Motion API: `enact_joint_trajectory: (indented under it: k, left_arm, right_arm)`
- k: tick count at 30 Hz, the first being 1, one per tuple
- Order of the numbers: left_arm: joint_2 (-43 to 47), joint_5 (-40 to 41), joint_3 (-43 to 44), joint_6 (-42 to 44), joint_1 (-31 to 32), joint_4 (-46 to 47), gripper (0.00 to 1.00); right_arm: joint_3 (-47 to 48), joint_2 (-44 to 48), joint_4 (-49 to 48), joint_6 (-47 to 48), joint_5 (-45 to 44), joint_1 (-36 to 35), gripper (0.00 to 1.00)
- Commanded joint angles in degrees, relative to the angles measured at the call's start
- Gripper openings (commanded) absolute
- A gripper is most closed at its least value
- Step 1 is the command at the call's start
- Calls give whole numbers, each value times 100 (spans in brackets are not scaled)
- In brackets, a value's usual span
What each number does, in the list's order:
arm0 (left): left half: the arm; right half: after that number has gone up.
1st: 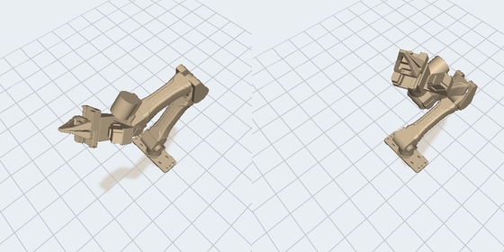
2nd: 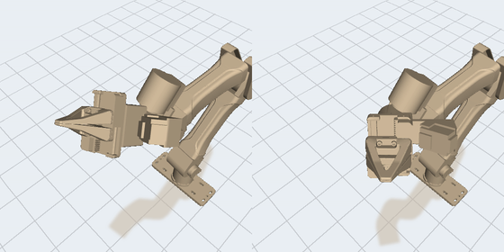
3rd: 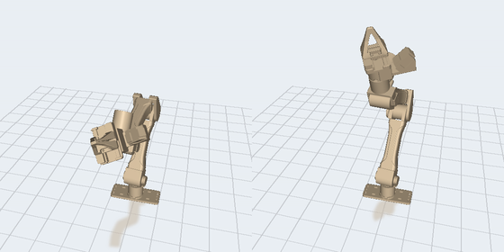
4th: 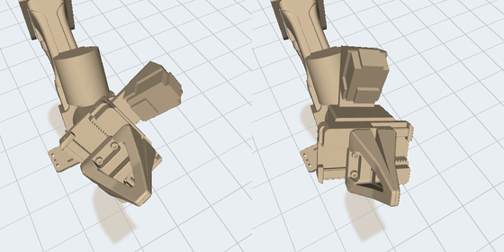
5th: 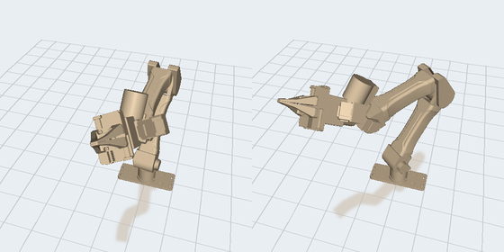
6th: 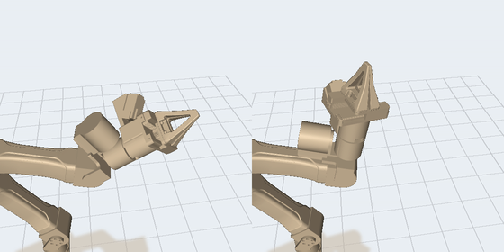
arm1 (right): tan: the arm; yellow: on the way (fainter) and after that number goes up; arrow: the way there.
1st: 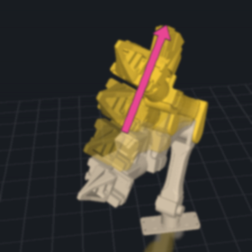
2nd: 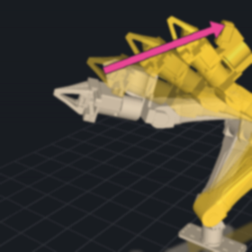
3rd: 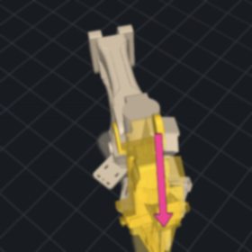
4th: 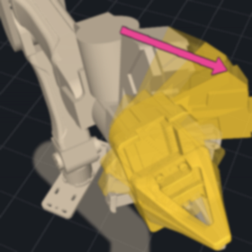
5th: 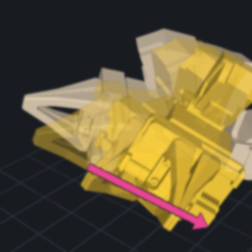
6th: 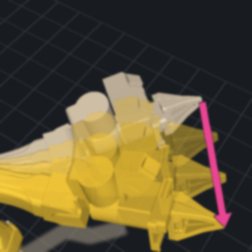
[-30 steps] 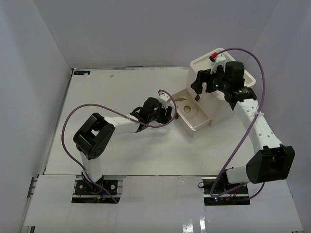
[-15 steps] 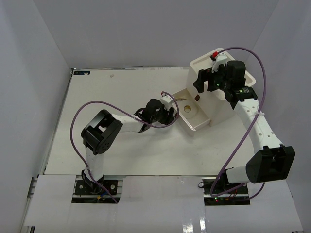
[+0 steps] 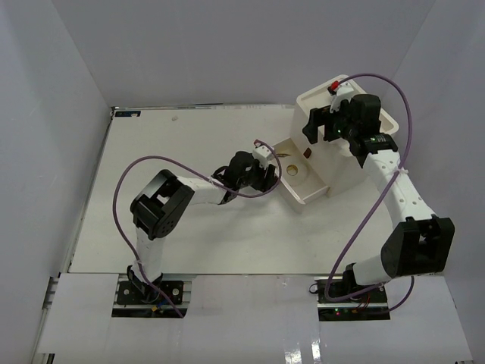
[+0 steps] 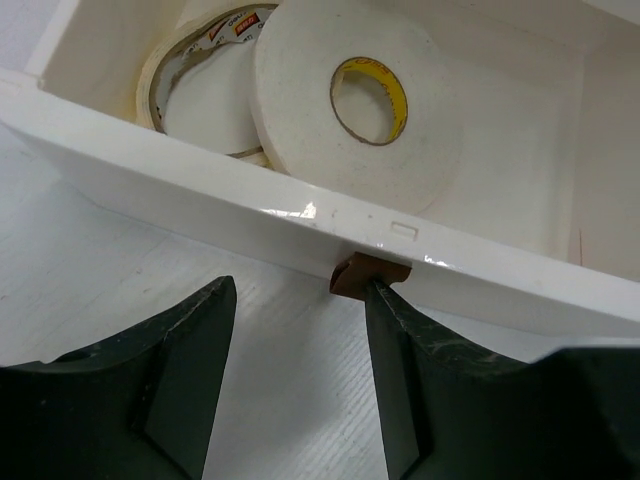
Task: Sort the stationery into containers
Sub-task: Close the drawer in the storage box.
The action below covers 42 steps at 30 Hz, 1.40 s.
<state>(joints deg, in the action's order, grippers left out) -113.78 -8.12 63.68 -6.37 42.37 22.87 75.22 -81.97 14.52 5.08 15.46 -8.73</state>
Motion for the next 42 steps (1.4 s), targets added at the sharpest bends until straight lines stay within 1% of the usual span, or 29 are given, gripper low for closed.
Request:
enact_joint_trajectory:
  k: [1, 6, 13, 18, 19, 23, 25, 30, 33, 34, 35, 38, 39, 40, 42]
  left_arm:
    - [-127, -242, 276, 101, -1, 235, 65]
    - [-486, -409, 636, 136, -1, 481, 66]
    - [-1040, -884, 1189, 303, 8, 1025, 66]
    - [-1497, -1130, 1761, 128, 17, 1272, 66]
    - [-1585, -1156, 1979, 84, 26, 1351, 66]
    - [-2103, -1157, 2412, -145, 52, 1658, 67]
    - [-2262, -1070, 2517, -328, 43, 1956, 70]
    - [-2597, -893, 2799, -593, 52, 2335, 75]
    - [-2649, -928, 2860, -734, 52, 2677, 84]
    - [-2641, -920, 2852, -751, 52, 2722, 90]
    - [-2624, -893, 2817, -778, 52, 2740, 93]
    - [-2186, -788, 2432, -743, 35, 2792, 98]
    - [-1984, -762, 1969, -699, 26, 2871, 98]
    - [-1538, -709, 1738, -621, 26, 2924, 98]
    - [-1000, -507, 1307, -471, -18, 2794, 98]
  right_arm:
    - [-16, -178, 24, 10, 491, 12, 95]
    - [-42, -328, 243, 19, 1054, 12, 95]
    - [54, -442, 639, 37, 1477, 3, 93]
    - [142, -486, 780, -7, 1468, 3, 93]
    - [142, -504, 780, -25, 1477, 3, 93]
    - [177, -583, 850, -51, 1530, 3, 93]
    - [195, -600, 885, -42, 1538, 3, 93]
    - [221, -539, 842, -69, 1442, -6, 93]
    - [291, -408, 842, -69, 1337, 3, 94]
    - [326, -364, 842, -86, 1310, 3, 95]
    - [387, -328, 842, -86, 1232, 3, 96]
    - [545, -65, 833, -86, 960, 3, 98]
    - [590, 110, 824, -78, 889, 3, 98]
    - [634, 190, 833, -51, 827, 3, 98]
    - [766, 488, 833, -42, 616, 3, 98]
